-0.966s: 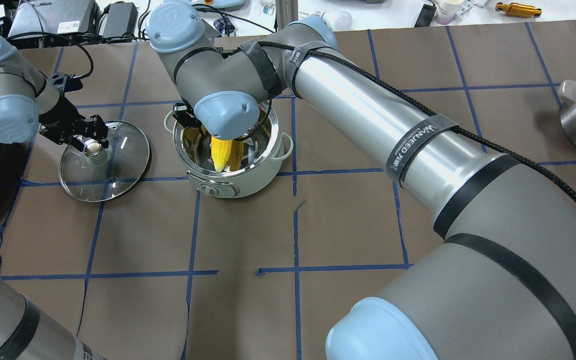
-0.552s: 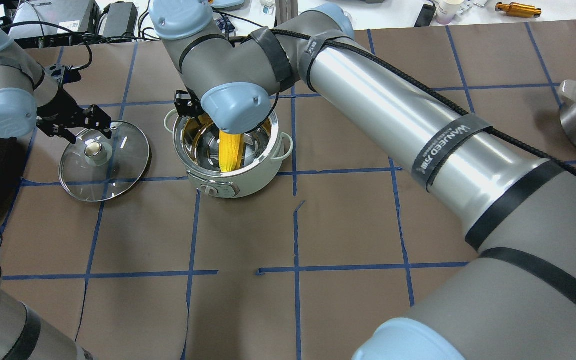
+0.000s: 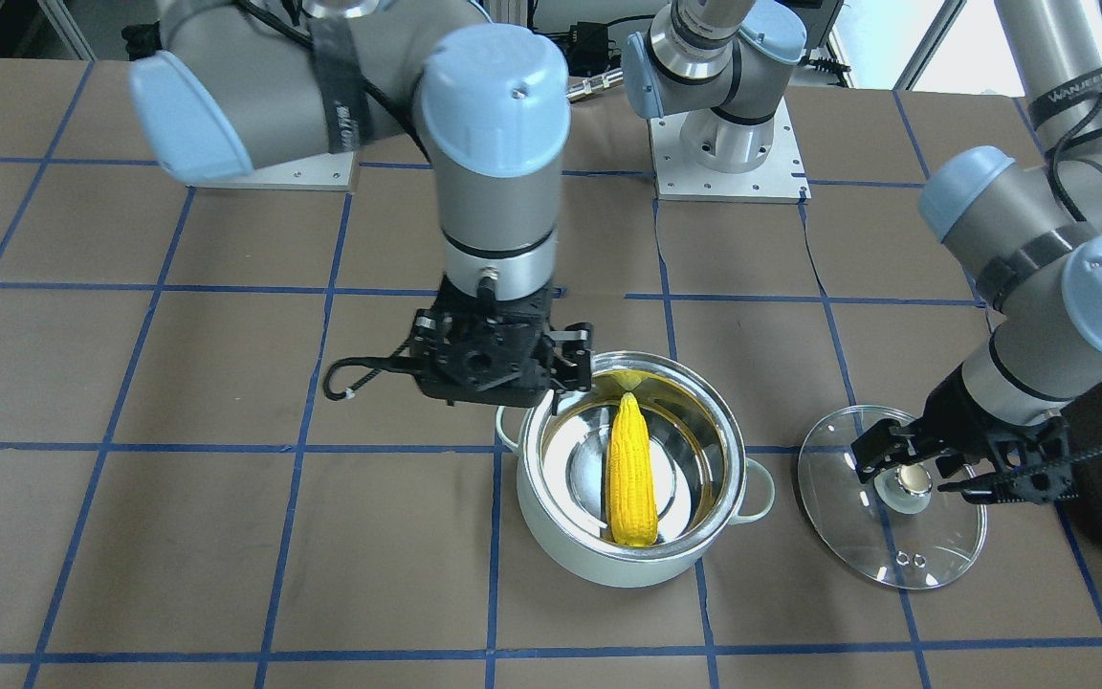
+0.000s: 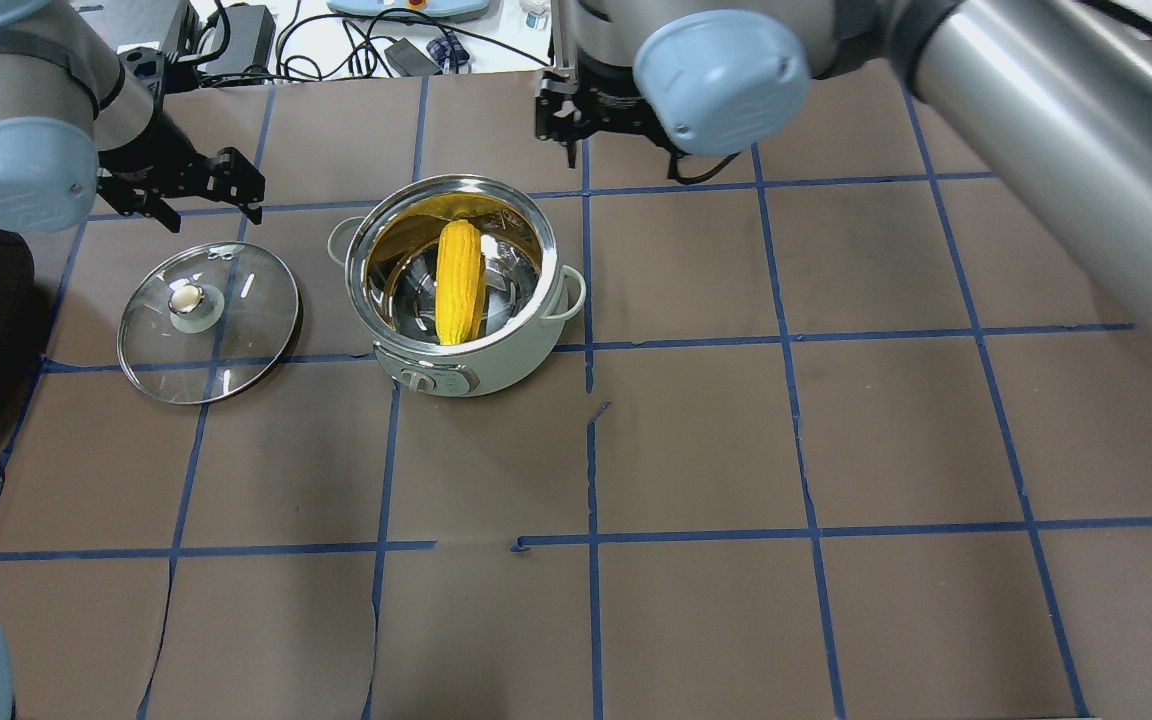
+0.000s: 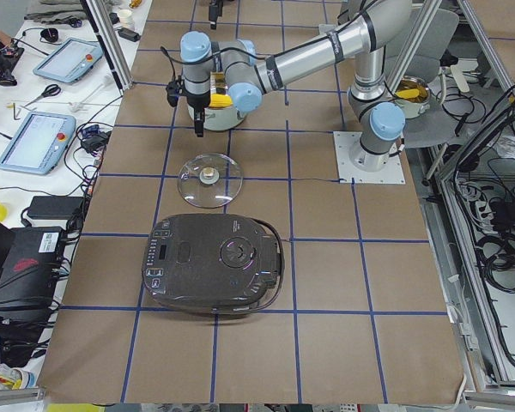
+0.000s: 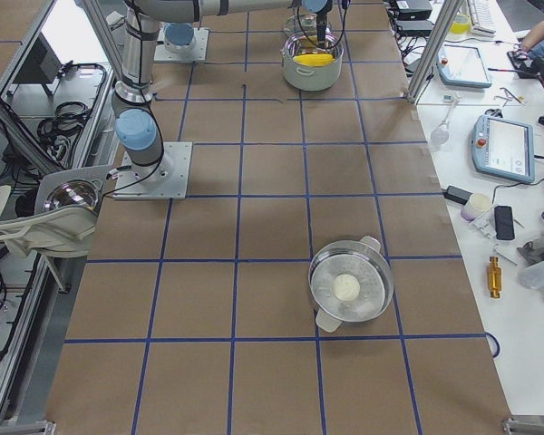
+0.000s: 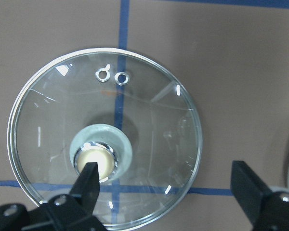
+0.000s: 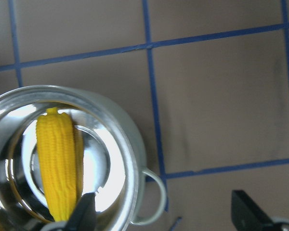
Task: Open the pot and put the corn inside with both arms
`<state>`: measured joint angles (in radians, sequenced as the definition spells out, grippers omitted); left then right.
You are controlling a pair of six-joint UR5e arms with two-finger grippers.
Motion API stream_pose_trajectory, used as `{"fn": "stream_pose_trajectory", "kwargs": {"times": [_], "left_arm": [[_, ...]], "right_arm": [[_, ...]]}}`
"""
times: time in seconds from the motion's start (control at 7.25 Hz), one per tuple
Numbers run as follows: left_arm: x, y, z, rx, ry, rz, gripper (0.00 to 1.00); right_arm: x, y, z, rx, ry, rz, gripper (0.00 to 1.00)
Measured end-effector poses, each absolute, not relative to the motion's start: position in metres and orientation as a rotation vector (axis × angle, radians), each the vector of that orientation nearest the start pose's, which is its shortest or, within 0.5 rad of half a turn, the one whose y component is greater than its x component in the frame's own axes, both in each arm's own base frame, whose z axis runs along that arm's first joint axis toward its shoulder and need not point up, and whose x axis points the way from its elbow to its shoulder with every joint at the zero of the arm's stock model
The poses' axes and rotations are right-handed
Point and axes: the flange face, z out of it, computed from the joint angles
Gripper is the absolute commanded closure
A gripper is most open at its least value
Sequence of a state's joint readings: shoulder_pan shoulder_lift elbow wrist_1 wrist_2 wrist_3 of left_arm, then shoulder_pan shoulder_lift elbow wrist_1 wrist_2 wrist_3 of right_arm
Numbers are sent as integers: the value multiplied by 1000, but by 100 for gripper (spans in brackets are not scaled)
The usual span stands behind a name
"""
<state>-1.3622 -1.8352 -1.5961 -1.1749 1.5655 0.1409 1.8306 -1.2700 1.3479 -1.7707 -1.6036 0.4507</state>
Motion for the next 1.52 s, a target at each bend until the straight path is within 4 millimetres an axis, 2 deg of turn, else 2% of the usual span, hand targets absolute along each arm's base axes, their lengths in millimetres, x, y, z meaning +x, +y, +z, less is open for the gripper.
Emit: {"fn": "stream_pose_trajectory", "kwargs": {"times": [0.14,0.41,0.69,0.83,1.1,1.52], "left_arm": [[-40,-597,407,-97,3108,-195,3],[-93,-560,455,-107,3109,-203,0],[-130,-533,489,-101,3114,-257,0],[-139,-527,502,-91,3116,-261,1],[-143,-526,521,-87,3117,-212,0],[-143,-526,531,-101,3117,-194,0]], "right_arm": [[241,-561,462,235,3131,-174,0],[181,-533,483,127,3172,-101,0],[120,-517,504,100,3178,-34,0],[98,-514,509,82,3173,-21,0],[89,-500,520,62,3170,-22,0],[99,-479,513,29,3151,34,0]]}}
